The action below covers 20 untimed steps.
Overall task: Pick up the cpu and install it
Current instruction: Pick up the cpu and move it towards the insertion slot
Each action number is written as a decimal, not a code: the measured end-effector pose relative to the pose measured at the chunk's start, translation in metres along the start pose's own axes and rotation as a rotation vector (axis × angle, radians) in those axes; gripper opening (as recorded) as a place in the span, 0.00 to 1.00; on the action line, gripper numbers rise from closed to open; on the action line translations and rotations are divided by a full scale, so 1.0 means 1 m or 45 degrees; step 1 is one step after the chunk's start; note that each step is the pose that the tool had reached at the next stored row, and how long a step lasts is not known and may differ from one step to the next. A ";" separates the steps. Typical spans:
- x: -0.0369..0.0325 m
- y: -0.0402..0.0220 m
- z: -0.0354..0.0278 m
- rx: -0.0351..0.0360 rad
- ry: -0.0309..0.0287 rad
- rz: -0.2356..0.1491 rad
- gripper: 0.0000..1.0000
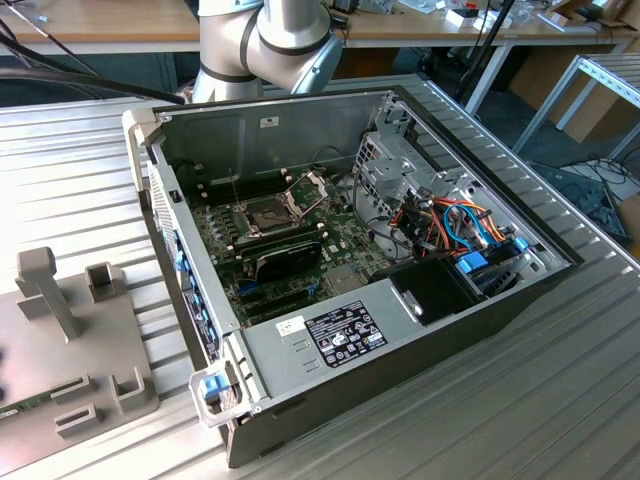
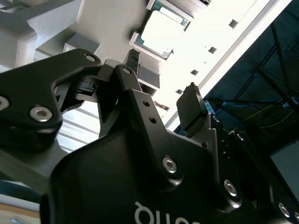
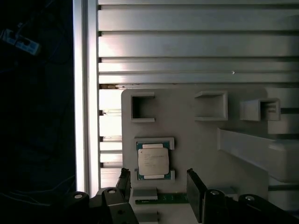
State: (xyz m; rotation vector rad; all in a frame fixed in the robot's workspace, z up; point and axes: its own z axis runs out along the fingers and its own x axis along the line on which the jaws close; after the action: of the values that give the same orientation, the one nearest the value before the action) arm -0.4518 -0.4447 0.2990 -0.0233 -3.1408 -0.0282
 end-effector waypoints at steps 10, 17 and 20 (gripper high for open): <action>0.0000 0.0000 0.0038 0.0087 -0.0001 0.000 0.60; 0.0000 -0.0001 0.0043 0.0086 -0.0004 0.000 0.60; 0.0000 -0.0002 0.0079 0.0087 -0.0002 0.003 0.60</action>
State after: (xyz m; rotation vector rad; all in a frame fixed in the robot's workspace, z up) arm -0.4518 -0.4447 0.2911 -0.0269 -3.1410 -0.0174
